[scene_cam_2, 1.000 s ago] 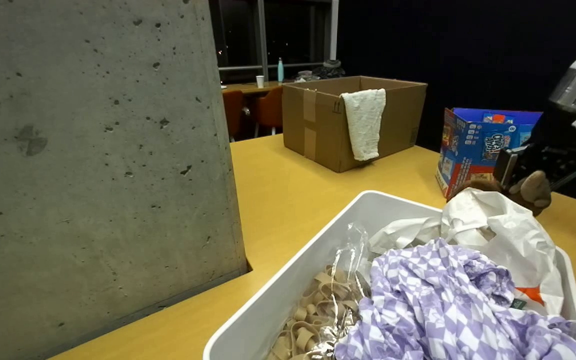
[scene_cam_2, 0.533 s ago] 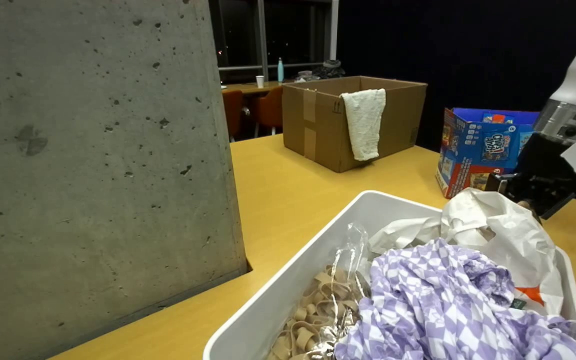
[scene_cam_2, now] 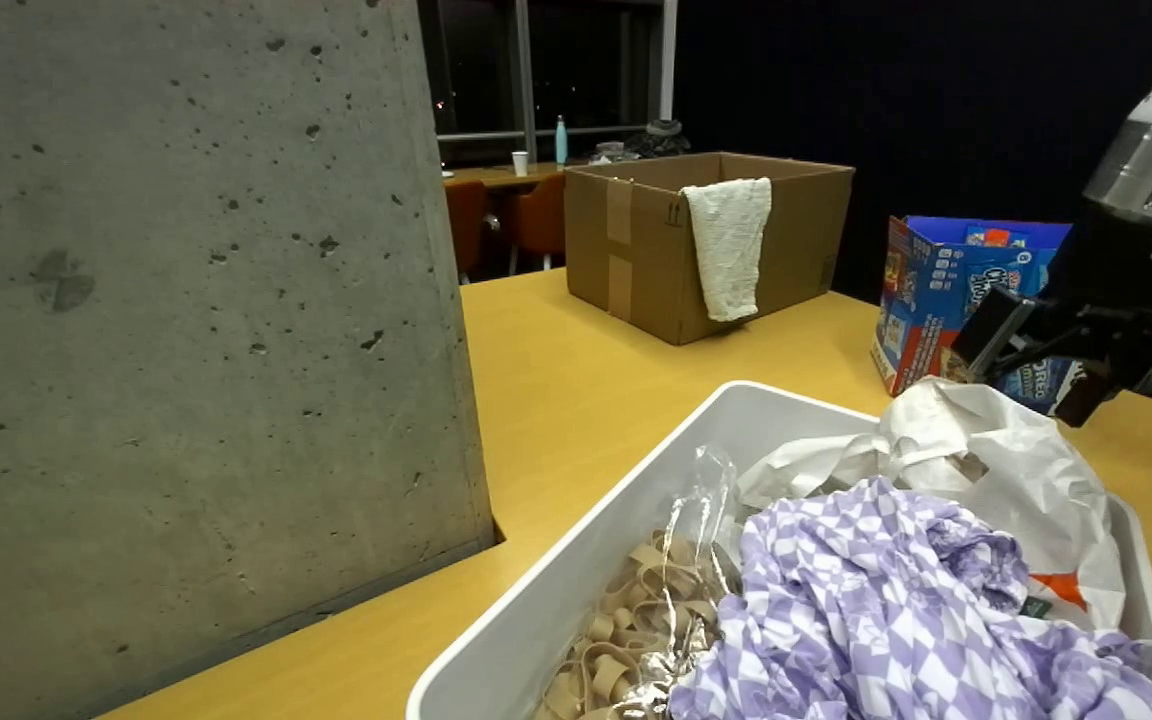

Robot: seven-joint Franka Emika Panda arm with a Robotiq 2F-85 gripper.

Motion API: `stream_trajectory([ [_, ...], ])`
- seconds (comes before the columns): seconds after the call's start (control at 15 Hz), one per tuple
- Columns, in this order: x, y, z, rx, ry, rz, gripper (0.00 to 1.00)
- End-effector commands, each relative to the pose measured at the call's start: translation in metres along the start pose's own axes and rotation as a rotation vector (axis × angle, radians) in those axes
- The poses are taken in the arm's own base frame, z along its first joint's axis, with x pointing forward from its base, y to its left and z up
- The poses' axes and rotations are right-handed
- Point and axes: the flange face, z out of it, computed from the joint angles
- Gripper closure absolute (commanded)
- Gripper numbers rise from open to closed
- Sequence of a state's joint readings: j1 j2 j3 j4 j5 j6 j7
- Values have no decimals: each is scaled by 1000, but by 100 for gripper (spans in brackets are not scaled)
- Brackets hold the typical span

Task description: Remove the toy moose and checked cloth from the white basket, put them on the table and then put them inside the blue box

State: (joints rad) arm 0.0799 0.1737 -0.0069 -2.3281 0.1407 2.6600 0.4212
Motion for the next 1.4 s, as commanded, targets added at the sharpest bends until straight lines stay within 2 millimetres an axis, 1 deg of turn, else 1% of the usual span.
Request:
stream_trajectory([
  [0.0, -16, -21, -48, -47, 47, 12, 0],
  [0.2, -33, -49, -71, -85, 61, 11, 0],
  [0.33, -48, -70, -77, -95, 48, 11, 0],
  [0.47, -63, -91, -76, -104, 26, 11, 0],
  [0.6, -76, -115, -72, -115, 6, 1, 0],
  [0.67, -76, -126, -68, -122, -4, -13, 0],
  [0.8, -72, -144, -66, -127, -23, -43, 0],
  [0.93, -60, -164, -58, -122, -50, -82, 0],
  [1.13, -52, -184, -42, -124, -111, -89, 0],
  [1.27, -58, -193, -26, -137, -139, -79, 0],
  [1.33, -65, -198, -16, -147, -149, -74, 0],
])
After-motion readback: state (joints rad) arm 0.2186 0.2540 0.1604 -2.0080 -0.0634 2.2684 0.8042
